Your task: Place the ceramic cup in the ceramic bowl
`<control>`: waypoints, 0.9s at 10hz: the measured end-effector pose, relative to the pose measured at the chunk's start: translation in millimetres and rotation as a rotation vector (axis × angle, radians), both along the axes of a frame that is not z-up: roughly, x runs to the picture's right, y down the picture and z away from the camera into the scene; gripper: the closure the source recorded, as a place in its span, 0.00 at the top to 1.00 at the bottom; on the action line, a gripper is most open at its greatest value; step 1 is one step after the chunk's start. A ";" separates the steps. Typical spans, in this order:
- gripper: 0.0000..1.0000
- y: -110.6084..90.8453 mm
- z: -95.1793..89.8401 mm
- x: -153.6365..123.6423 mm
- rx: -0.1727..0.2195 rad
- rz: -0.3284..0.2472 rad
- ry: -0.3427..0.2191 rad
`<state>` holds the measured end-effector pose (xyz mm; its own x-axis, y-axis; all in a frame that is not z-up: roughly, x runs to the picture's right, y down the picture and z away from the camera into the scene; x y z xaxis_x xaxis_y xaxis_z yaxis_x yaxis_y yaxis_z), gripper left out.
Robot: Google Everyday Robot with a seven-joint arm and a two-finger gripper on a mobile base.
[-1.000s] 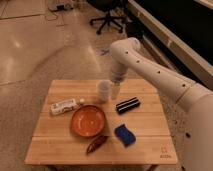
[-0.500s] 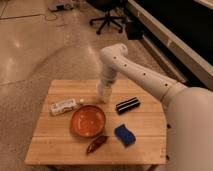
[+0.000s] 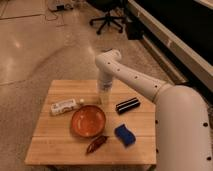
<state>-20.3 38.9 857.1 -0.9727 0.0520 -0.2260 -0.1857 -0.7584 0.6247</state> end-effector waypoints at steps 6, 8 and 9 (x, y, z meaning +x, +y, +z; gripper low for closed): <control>0.01 -7.6 16.8 2.3 0.038 0.020 0.059; 0.00 -23.5 6.2 0.3 0.072 0.044 0.049; 0.00 -36.4 -6.9 -3.0 0.100 0.064 0.028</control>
